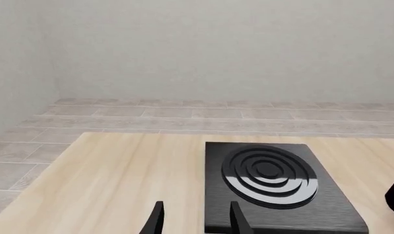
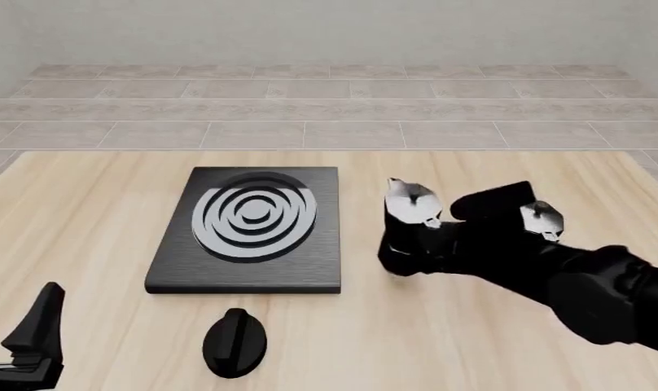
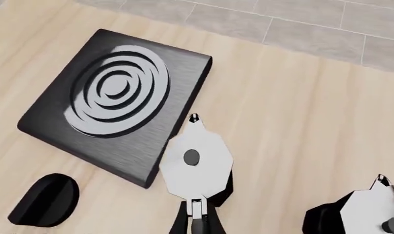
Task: Put both moka pots on the stove.
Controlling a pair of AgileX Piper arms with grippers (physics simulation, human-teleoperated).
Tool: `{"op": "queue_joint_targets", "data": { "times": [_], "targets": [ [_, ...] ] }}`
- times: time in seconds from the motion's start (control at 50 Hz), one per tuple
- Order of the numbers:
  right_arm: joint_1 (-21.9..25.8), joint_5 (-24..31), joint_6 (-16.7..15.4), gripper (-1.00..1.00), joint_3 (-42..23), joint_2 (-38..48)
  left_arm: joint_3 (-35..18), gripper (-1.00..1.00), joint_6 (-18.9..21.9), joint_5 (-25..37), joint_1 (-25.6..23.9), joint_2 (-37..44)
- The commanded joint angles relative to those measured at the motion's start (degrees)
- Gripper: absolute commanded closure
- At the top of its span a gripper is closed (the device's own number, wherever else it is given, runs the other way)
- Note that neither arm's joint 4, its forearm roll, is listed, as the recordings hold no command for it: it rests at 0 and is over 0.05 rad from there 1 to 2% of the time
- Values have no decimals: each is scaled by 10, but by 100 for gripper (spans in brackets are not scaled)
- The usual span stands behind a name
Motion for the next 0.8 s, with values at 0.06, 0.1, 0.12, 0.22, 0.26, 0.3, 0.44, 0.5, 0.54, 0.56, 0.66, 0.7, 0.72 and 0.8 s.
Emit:
{"op": "queue_joint_targets", "data": {
  "times": [0.06,0.1,0.12,0.22,0.26,0.3,0.44,0.5,0.54,0.56,0.66,0.7,0.72,0.8],
  "targets": [
    [12,-11,-23,100,-28,-22,-1,-100,2,0,0,1],
    [14,-12,-23,100,-34,-18,-1,-100,2,2,0,-2],
    [14,-12,-23,100,-34,-18,-1,-100,2,2,0,-2],
    [18,-9,-24,100,-55,-8,-1,-100,2,2,0,-2],
    [21,-8,-27,100,-70,1,0,-100,2,0,0,0],
    [25,-7,-26,100,-81,9,-2,-100,3,3,0,-2],
    [39,-5,-31,100,-125,44,-1,-100,3,3,1,-3],
    [44,2,-33,100,-148,59,0,-100,3,2,1,-4],
    [52,5,-37,100,-161,66,-1,-100,4,2,0,-3],
    [52,5,-37,100,-161,66,-1,-100,4,2,0,-3],
    [59,15,-36,100,-195,89,0,-100,4,2,1,-5],
    [63,18,-35,100,-206,96,0,-100,4,1,1,-6],
    [64,19,-36,100,-211,100,0,-100,4,1,0,-5],
    [72,24,-37,100,-239,118,-2,-100,5,2,0,-5]
  ]
}}
